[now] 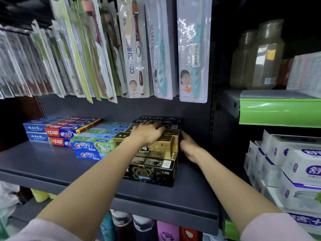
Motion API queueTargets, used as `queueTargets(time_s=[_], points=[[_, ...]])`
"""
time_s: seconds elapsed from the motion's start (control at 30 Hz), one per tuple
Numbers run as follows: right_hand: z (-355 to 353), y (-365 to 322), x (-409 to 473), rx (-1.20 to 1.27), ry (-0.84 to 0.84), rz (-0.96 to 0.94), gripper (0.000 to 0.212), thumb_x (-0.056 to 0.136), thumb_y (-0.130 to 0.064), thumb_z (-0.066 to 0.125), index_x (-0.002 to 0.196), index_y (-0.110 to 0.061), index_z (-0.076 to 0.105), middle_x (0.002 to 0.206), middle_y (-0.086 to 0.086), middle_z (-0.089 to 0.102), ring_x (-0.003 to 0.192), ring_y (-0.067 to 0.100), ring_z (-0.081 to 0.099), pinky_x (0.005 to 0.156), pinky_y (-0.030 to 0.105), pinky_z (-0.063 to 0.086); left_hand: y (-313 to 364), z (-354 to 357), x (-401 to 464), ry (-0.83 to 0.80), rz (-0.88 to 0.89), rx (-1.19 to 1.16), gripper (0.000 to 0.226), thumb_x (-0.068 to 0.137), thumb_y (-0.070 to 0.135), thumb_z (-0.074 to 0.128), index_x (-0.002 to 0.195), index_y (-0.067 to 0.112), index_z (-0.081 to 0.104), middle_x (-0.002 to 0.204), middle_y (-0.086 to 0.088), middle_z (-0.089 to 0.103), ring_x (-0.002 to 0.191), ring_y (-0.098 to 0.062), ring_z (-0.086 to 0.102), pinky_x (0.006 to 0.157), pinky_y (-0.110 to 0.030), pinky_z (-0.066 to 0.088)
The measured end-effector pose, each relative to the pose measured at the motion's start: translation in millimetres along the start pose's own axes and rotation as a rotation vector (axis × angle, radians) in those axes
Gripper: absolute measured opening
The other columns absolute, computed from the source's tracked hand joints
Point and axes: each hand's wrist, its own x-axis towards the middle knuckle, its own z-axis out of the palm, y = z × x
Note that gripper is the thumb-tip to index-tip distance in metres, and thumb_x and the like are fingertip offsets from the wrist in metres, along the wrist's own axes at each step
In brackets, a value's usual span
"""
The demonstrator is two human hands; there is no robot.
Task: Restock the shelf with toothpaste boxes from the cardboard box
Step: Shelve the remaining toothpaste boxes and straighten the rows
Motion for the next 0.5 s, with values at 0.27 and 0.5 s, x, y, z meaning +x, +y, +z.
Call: queueTargets(time_s=[0.27, 0.5], points=[[0, -15, -14, -0.054, 0.065, -0.034, 0.057, 0.096, -0.004, 0.037, 0.149, -0.018, 0.02, 0.153, 0.005, 0.03, 0.14, 0.022, 0.029, 0.115, 0.032, 0.026, -18, -8, 10, 0.071, -0.092, -0.122, 0.049, 0.094, 0.05, 0.038, 0.131, 0.021, 0.052, 0.138, -0.014, 0.051, 0.125, -0.034, 0.047, 0.106, -0.043, 0.036], [20, -51, -8, -0.685, 0.048, -0.193, 0.063, 0.097, -0.045, 0.037, 0.148, -0.012, 0.025, 0.159, 0.006, 0.012, 0.147, 0.022, 0.013, 0.119, 0.032, 0.013, -38, -18, 38, -0.008, -0.188, -0.16, 0.085, 0.07, 0.073, 0.053, 0.137, 0.022, 0.045, 0.142, -0.009, 0.048, 0.13, -0.031, 0.045, 0.109, -0.04, 0.037]])
